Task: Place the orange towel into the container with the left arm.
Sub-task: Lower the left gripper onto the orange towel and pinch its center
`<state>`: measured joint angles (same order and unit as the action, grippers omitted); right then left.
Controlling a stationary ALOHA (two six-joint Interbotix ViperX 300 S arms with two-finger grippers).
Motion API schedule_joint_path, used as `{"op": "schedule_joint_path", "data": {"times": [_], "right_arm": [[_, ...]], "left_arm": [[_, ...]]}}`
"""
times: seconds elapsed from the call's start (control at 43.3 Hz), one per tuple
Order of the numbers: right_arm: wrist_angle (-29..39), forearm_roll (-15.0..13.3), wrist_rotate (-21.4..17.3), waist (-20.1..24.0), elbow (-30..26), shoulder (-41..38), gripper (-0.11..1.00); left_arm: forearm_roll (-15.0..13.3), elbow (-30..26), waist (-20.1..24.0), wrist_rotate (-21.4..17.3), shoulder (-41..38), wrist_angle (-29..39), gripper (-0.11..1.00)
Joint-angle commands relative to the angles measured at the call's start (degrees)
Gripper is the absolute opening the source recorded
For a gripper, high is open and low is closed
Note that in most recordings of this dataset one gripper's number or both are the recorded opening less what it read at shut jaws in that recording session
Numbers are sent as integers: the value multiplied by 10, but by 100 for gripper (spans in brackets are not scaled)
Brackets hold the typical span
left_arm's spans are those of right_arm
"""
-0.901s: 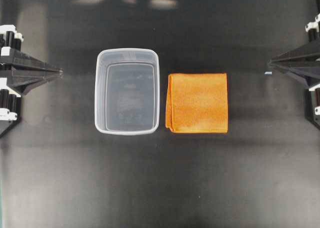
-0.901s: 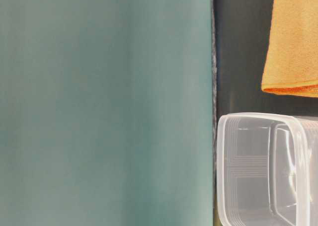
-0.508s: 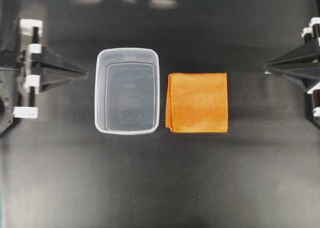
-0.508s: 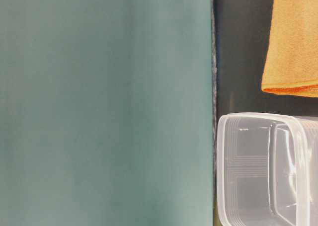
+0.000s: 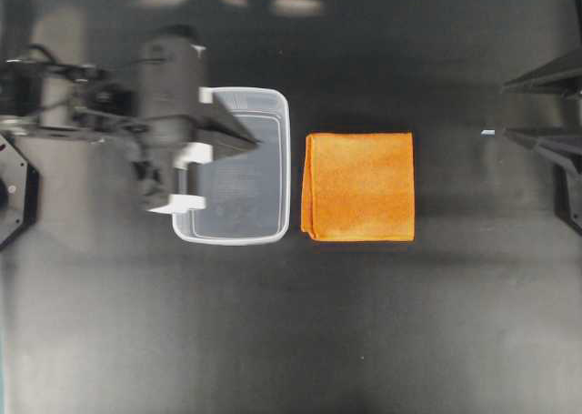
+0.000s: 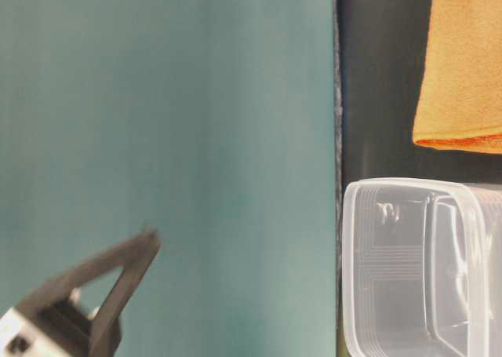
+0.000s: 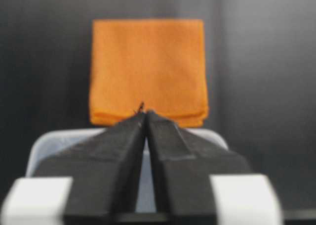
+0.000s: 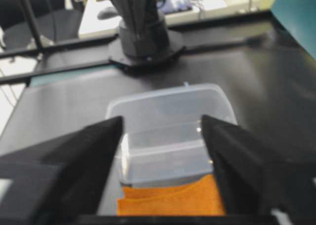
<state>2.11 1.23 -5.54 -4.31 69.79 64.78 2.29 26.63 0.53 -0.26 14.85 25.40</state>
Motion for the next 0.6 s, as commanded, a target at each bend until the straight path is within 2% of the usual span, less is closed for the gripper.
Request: {"op": "schedule_joint_path", "data": {"times": [0.0, 0.069, 0.115, 0.162, 0.277, 0.323, 0.577], "right_arm": [[0, 2, 3, 0, -4, 1, 74], [1, 2, 4, -1, -4, 2, 77], [2, 2, 4, -1, -3, 4, 77], [1, 2, 4, -1, 0, 5, 77], [2, 2, 3, 0, 4, 10, 77], [0, 2, 3, 0, 7, 12, 76], [-4, 2, 4, -1, 10, 25, 76]], "left_arm": [[3, -66, 4, -1, -51, 40, 21], [3, -98, 6, 0, -90, 63, 39], [3, -120, 6, -1, -120, 75, 56], [3, -139, 6, -1, -143, 78, 68], [4, -185, 6, -2, -200, 84, 88], [4, -204, 6, -3, -229, 88, 90], [3, -265, 6, -4, -360, 98, 87]]}}
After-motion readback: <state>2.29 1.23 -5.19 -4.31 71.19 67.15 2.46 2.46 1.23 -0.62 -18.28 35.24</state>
